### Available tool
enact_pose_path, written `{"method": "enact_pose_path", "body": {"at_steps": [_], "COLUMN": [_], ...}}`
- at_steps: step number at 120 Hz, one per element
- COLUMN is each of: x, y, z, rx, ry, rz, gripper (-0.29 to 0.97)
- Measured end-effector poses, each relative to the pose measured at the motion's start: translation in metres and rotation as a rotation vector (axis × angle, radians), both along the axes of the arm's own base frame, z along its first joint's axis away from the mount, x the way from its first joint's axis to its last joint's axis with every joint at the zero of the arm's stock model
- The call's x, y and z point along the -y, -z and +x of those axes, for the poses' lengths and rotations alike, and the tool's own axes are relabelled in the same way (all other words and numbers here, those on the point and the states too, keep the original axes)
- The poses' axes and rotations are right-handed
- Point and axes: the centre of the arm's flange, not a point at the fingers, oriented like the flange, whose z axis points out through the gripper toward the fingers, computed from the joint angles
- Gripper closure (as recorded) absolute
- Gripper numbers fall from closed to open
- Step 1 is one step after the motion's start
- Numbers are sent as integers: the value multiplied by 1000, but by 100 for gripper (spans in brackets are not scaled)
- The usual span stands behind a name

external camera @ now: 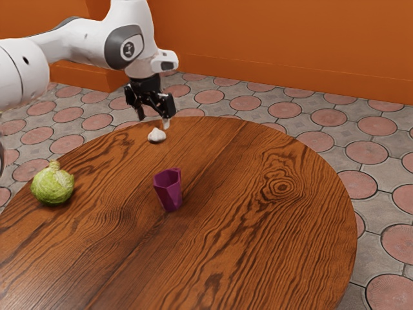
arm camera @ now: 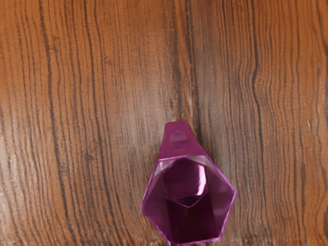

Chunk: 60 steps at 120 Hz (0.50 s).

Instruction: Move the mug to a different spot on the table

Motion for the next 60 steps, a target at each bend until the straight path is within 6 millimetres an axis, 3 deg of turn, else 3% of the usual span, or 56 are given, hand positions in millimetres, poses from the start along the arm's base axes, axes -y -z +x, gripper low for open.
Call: {"method": "enact_pose_path", "body": {"at_steps": [17,36,60], "x": [-16,-8,-6], "y": [-8,-17,-87], "z": [-40,-52,-56], "rx": [-30,-24,58], "ry": [-9,23,50], "rz": [-21,-35,-32], "gripper": [2,2,2]}}
